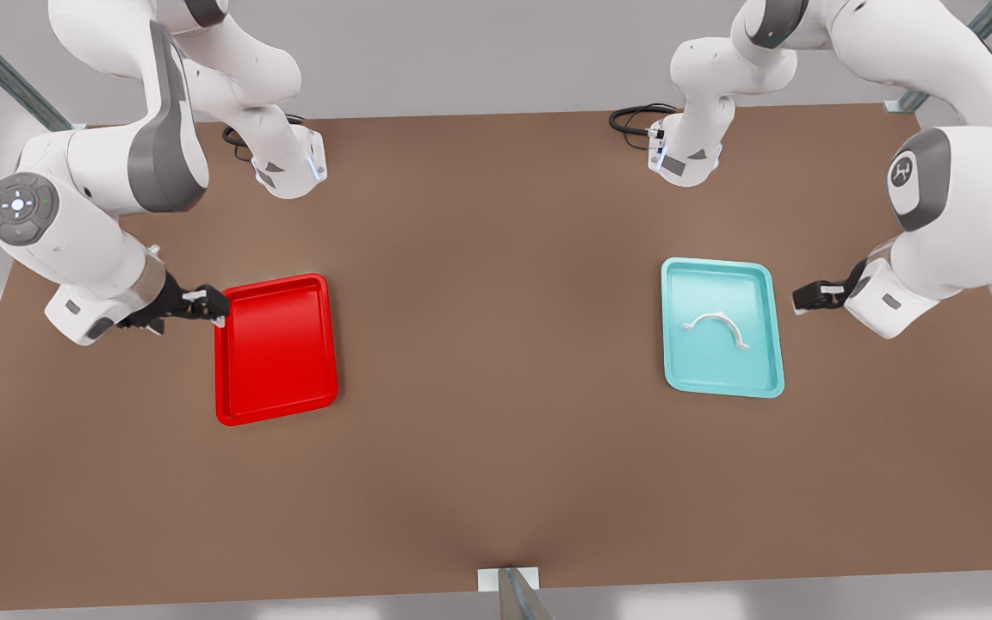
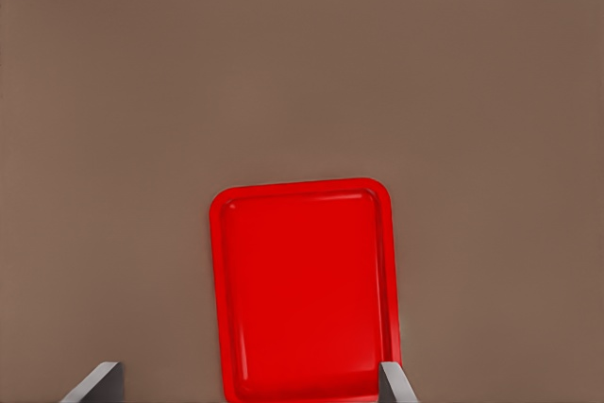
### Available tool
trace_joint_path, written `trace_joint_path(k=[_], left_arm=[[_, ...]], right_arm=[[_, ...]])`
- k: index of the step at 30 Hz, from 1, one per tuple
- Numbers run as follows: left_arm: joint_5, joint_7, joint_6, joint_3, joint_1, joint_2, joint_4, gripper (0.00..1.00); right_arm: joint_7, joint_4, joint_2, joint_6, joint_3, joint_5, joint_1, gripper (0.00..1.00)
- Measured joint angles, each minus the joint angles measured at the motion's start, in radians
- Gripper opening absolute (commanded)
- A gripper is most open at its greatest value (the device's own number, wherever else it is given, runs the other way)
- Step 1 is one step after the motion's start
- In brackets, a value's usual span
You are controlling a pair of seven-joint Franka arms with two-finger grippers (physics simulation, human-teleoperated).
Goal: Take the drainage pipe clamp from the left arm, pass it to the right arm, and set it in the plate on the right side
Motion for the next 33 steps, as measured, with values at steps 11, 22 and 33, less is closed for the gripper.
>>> trace_joint_path(k=[11, 22, 33], left_arm=[[-0.08, 0.0, 0.748, 0.175, -0.017, -0.072, -0.895, 1.0], [-0.23, -0.007, 1.205, 0.172, -0.052, 0.02, -1.064, 0.99], [-0.235, -0.002, 1.277, 0.172, -0.08, 0.051, -1.148, 0.89]], right_arm=[[0.006, 0.0, 0.0, 0.041, -0.001, 0.0, 0.0, 1.0], [0.009, 0.0, 0.002, 0.047, -0.001, 0.0, -0.001, 1.0], [0.01, 0.0, 0.002, 0.048, -0.001, 0.0, -0.002, 1.0]])
